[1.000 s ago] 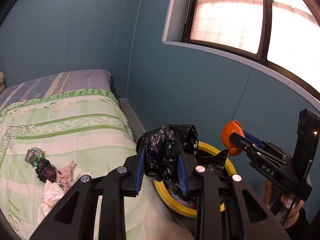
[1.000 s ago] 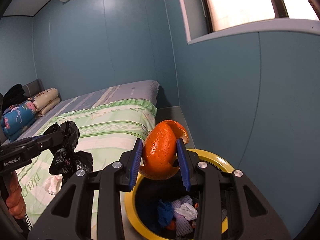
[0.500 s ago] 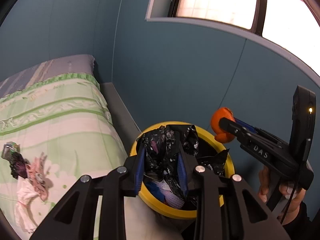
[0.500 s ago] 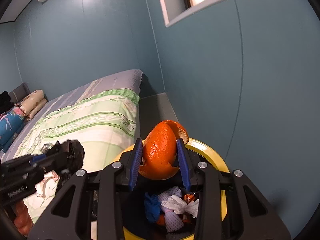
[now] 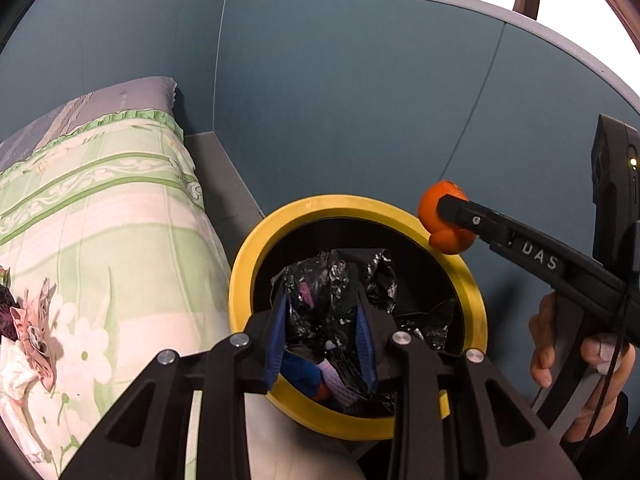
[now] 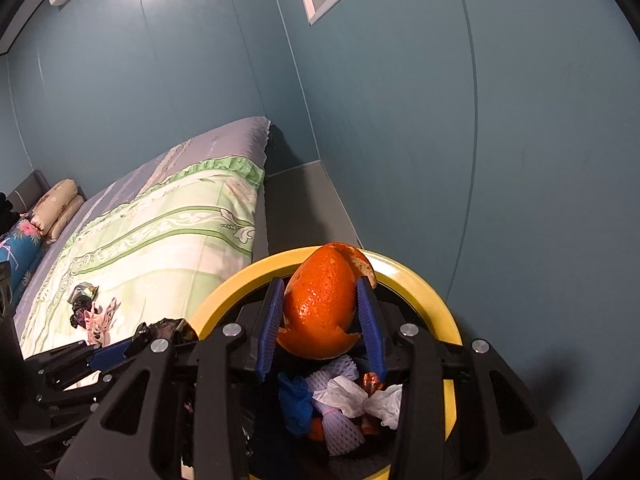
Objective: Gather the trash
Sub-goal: 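Open both tools to drop the bag and peel into the bin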
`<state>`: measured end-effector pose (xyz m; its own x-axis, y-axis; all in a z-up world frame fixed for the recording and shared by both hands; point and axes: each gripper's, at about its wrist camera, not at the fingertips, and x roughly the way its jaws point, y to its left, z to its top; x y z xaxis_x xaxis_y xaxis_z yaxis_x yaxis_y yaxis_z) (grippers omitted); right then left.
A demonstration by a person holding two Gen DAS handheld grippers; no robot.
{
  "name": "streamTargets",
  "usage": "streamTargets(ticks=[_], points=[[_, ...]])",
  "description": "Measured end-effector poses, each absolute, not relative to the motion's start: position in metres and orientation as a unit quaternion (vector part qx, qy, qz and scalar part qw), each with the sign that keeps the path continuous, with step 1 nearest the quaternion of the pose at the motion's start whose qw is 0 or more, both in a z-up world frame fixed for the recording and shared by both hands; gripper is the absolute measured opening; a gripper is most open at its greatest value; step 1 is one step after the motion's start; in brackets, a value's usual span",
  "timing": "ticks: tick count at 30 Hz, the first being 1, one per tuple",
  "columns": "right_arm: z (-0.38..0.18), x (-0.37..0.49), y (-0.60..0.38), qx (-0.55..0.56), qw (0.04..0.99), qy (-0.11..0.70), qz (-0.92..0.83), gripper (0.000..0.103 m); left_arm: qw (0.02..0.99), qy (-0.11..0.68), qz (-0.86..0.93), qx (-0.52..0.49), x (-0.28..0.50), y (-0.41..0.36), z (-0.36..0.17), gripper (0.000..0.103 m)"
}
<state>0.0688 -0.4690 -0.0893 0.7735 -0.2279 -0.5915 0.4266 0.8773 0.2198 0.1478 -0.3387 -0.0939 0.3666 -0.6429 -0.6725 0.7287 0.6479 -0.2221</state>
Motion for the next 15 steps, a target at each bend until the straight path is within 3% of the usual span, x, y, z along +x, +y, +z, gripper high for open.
streamTargets(ticks=[3, 4, 15], points=[[-0.092, 0.069, -0.47, 0.178, 0.924, 0.286, -0.182, 0.05, 0.825, 0.381, -0.413, 0.049, 0.152, -0.337, -0.095, 0.059], [-0.092, 0.068, -0.472, 0.182, 0.923, 0.284, -0.183, 0.052, 0.828, 0.379, -0.411, 0.045, 0.152, -0.335, -0.095, 0.062], [-0.08, 0.059, -0.464, 0.181, 0.929, 0.271, -0.178, 0.052, 0.855, 0.362, -0.372, 0.01, 0.168, -0.288, -0.083, 0.067]])
